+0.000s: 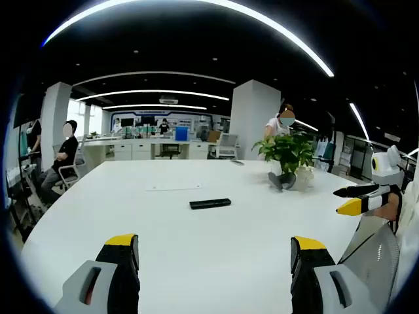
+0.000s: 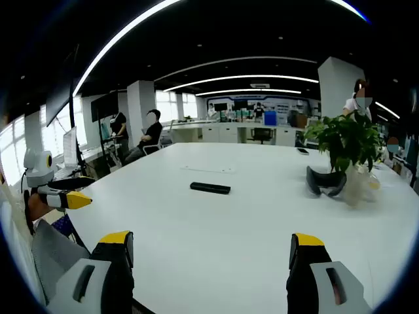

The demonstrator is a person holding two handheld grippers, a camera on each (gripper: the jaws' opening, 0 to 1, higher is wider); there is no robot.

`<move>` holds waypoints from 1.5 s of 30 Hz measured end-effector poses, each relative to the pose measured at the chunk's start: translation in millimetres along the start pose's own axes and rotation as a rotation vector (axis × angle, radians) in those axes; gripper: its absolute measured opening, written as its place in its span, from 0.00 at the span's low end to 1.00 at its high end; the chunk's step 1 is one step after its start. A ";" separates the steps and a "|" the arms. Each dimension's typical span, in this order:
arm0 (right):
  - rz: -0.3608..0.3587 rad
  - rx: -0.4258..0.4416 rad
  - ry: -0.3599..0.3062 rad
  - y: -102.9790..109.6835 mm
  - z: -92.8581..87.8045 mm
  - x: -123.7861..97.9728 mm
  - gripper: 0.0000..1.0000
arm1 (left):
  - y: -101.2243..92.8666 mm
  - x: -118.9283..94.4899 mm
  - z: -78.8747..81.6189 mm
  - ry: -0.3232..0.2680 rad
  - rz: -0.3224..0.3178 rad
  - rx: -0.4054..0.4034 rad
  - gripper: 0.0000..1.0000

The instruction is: Press the specified remote control buttons in sequence, fully releasing each button before pressing the next.

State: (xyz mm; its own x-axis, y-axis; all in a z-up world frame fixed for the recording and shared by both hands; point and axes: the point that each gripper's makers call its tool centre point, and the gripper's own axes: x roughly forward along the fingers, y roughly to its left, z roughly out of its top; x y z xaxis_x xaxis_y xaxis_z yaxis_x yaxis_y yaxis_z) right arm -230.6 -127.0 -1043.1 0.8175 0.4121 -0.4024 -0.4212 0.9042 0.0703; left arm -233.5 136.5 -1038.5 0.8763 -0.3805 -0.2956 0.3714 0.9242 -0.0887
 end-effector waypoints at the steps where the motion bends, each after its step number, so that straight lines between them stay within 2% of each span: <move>1: 0.002 0.000 0.005 0.2 -1.0 0.0 0.99 | -0.7 -0.2 -1.3 0.007 -0.004 0.002 1.00; 4: 0.003 0.009 0.057 -0.1 -8.8 0.9 0.99 | -0.5 -0.6 -4.0 0.021 -0.007 0.001 1.00; 11: 0.007 0.021 0.058 1.7 -9.6 -0.1 0.99 | 3.0 0.1 -7.6 0.047 -0.007 -0.024 1.00; 17: 0.007 0.016 0.060 2.1 -9.7 -0.2 0.99 | 1.5 0.2 -11.8 0.063 -0.015 -0.007 1.00; 32: 0.006 0.010 0.081 -0.7 -12.8 -0.7 0.99 | 3.3 2.6 -6.7 0.054 -0.014 -0.010 1.00; 35: 0.007 0.007 0.090 -0.7 -14.2 -0.6 0.97 | 4.7 3.4 -5.4 0.057 -0.014 -0.018 0.96; 45: 0.005 -0.002 0.095 -3.2 -13.2 0.4 0.97 | 7.3 4.2 -7.2 0.065 -0.008 0.021 0.98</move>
State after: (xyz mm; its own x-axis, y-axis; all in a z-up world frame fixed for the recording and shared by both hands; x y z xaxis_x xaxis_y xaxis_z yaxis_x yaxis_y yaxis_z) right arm -234.2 -131.2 -1055.6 0.7745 0.4044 -0.4865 -0.4265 0.9017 0.0705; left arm -229.3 141.9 -1047.2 0.8515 -0.3845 -0.3565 0.3854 0.9200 -0.0715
